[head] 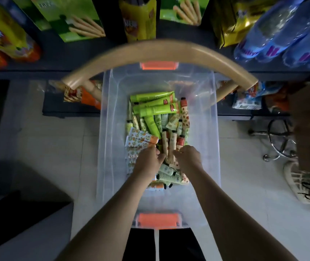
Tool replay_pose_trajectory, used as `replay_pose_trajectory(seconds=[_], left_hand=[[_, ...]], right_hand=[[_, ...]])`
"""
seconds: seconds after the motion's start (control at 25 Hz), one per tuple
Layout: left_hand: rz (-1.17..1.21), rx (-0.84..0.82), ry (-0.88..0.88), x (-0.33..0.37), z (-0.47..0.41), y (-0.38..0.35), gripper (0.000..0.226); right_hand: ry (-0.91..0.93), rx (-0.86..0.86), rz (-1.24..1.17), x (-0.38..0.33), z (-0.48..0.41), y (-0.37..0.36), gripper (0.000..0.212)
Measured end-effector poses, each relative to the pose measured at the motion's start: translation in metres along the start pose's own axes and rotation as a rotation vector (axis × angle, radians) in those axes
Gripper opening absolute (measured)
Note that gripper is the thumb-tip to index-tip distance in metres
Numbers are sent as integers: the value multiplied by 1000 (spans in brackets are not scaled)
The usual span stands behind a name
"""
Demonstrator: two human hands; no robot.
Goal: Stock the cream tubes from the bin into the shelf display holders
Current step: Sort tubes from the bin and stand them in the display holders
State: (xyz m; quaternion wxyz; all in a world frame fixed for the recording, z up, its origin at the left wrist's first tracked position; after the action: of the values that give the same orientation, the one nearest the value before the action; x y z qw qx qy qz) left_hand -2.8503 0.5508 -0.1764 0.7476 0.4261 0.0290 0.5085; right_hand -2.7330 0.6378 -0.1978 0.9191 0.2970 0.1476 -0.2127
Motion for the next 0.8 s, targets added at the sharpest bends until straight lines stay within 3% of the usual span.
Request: replay_pose_trajectory(seconds=[0.2,0.48,0.8], left_hand=[[226,22,26,-5,-20,-36,28],[-113,172,-36,-10,-23,-41,19],[52,310,68,-9,-13,-16,22]], right_hand=[[-133,85,-131,21,-31,-18,21],[-103,145,-156,27,-33,-18,19],[-87,123,-342,27,-23,-16,22]])
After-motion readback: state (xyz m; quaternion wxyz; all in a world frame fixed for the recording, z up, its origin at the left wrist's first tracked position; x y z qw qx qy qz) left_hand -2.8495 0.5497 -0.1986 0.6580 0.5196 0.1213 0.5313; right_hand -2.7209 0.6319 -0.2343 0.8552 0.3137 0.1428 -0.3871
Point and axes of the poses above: each hand's wrist, its own z-axis away from the middle knuckle, its own y-axis out of the back of the hand, x = y × z, the point moved 8 cm from there along -z, towards the middle knuckle, and after that the axes turned 11 degrees about -z, right-handed, at the moved point
